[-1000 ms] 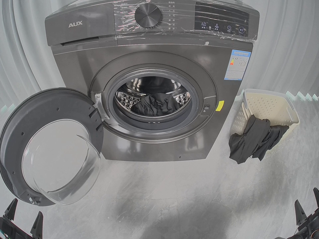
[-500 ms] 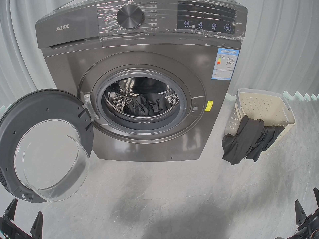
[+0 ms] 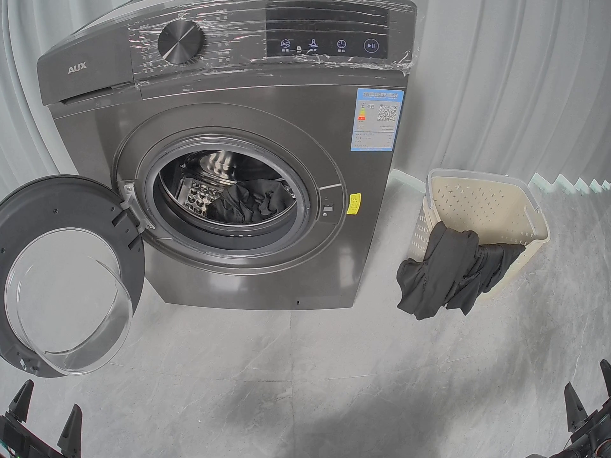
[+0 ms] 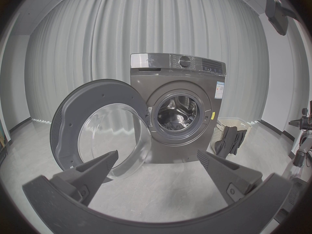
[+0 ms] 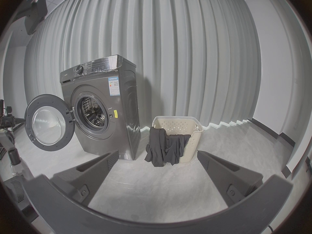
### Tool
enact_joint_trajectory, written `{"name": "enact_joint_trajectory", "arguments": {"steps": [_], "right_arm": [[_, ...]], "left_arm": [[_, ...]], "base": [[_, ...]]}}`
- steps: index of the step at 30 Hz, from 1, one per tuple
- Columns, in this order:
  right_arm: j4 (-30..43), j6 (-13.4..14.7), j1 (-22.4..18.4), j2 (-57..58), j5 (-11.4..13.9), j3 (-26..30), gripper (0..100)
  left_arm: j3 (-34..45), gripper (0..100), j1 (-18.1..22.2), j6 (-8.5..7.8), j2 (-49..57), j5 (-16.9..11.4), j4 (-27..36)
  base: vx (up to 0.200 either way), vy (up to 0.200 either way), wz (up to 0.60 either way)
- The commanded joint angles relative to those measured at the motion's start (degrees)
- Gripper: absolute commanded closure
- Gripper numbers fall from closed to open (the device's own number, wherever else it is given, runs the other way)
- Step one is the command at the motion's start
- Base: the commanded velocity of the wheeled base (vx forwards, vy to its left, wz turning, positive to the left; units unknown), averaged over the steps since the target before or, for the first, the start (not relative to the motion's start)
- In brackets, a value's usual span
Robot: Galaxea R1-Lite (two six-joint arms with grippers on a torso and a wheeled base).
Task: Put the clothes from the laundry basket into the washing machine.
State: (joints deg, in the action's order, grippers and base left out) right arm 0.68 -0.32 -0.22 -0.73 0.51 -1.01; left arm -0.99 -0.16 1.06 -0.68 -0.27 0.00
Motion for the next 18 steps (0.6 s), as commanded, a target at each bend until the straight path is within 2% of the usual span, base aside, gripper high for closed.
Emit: {"name": "enact_joint_trajectory", "arguments": {"steps": [1, 7, 13, 18], "right_arm": [[0.02, -0.03, -0.04, 0.73, 0.02, 0.66, 0], [0.02, -0.03, -0.04, 0.73, 0.02, 0.66, 0], [0.02, -0.03, -0.04, 0.73, 0.02, 0.66, 0], [0.02, -0.03, -0.04, 0.73, 0.02, 0.66, 0]], "left_arm": [[0.9, 0, -0.02, 0.17, 0.59, 0.0, 0.0], [0.9, 0, -0.02, 0.35, 0.59, 0.09, 0.0], [0.9, 0, -0.02, 0.17, 0.59, 0.09, 0.0], [0.9, 0, -0.02, 0.43, 0.59, 0.09, 0.0]], "base": [[0.0, 0.0, 0.0], [0.0, 0.0, 0.0], [0.0, -0.2, 0.0], [0.0, 0.0, 0.0]]}}
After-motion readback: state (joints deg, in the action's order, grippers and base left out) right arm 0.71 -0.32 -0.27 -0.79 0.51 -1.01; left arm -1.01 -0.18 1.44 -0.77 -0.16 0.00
